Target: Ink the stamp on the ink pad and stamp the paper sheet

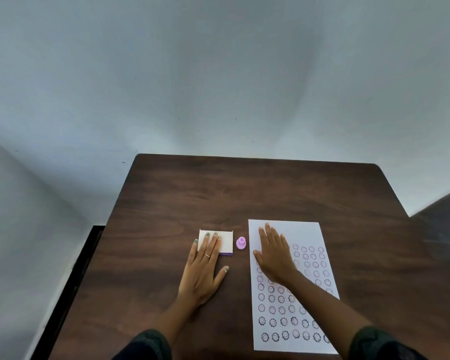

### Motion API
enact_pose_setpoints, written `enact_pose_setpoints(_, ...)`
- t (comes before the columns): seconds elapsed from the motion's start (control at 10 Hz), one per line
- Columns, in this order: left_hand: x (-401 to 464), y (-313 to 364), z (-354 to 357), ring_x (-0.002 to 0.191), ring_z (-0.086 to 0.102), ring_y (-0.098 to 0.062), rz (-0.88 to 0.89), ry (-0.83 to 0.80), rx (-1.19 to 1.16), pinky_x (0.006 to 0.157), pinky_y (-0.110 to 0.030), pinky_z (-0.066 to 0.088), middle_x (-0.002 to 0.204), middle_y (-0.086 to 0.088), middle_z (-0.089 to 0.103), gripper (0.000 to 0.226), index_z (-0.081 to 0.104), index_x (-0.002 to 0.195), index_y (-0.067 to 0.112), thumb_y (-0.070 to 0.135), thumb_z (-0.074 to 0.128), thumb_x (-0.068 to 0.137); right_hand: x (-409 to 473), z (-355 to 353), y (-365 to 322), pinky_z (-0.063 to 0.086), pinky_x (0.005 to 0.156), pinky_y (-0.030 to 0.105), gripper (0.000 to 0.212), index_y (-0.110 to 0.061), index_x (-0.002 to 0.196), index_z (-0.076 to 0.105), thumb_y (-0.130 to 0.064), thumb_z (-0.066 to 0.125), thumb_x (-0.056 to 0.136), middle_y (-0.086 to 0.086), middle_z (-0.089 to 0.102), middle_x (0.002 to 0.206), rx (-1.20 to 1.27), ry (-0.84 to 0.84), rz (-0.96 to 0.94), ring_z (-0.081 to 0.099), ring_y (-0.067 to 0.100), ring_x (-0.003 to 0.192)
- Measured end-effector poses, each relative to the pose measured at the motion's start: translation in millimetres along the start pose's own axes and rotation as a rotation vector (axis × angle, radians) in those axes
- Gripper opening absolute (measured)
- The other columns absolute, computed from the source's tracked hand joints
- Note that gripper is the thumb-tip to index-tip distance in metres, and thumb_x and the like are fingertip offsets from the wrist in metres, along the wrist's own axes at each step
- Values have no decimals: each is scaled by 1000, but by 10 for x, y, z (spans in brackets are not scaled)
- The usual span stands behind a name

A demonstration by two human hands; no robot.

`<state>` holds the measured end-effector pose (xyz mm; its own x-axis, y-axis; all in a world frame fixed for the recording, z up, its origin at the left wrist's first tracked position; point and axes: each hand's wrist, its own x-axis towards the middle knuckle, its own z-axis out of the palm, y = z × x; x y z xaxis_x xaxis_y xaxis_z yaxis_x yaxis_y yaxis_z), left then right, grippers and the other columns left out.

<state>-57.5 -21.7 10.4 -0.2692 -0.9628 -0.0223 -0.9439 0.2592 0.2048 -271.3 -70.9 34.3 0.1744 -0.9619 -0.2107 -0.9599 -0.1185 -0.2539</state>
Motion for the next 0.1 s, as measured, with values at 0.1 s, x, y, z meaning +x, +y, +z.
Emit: enact_pose_setpoints(0.1,8,7,-60,146,8,-18,23,15,-47,116,-41,6,158,-4,15,71,14,150,12,54,29,94,21,-62,-24,-3,113,40,64,-15,144,8,-42,35,92,10,1,156,-35,72,-17,2,29,143)
